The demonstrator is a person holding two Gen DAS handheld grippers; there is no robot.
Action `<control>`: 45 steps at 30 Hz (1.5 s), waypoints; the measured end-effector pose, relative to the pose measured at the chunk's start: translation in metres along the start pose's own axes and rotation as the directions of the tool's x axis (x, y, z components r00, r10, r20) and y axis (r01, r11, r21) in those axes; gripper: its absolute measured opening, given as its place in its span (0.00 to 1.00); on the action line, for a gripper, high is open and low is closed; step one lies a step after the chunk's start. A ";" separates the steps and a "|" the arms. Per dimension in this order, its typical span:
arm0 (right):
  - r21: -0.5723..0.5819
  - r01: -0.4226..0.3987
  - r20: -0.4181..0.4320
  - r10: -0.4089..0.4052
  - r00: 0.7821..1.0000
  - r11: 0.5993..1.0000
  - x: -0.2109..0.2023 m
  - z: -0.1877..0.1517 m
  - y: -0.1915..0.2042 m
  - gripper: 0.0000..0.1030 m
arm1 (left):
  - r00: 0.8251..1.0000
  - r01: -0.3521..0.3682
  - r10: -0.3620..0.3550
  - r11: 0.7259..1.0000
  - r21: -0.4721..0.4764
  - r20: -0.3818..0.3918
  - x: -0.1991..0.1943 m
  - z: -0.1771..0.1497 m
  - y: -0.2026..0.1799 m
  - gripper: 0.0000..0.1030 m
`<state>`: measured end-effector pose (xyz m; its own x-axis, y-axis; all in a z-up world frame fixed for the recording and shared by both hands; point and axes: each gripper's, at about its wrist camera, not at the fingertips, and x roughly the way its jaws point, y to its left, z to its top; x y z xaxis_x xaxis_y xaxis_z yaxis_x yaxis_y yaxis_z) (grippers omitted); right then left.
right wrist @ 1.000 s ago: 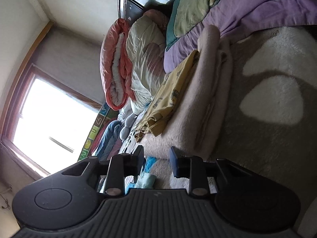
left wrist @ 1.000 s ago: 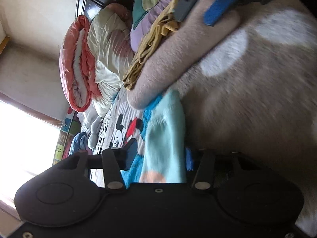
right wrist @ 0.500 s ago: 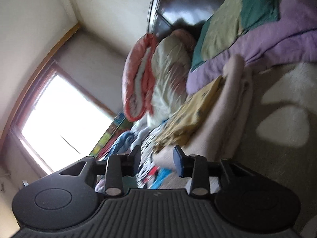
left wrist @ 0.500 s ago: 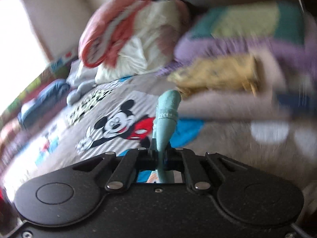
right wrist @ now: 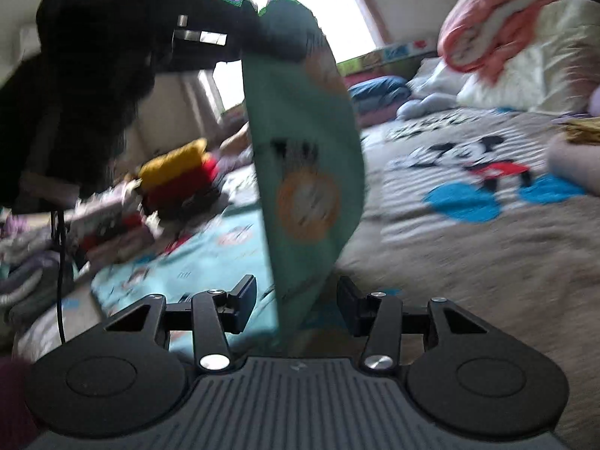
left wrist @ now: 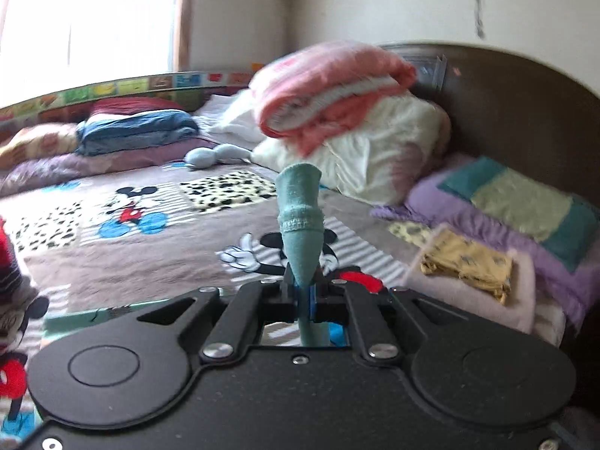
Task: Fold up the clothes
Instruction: 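Fold the sleeve over the sweatshirt body with the left gripper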
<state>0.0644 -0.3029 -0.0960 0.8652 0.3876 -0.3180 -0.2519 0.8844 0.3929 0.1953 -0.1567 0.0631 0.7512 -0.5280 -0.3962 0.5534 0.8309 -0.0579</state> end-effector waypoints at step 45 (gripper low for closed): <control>-0.707 0.244 0.034 -0.313 0.949 0.663 0.049 -0.061 0.143 0.48 | 0.973 -0.141 0.216 0.841 -0.522 0.084 -0.119 -0.142 0.239 0.04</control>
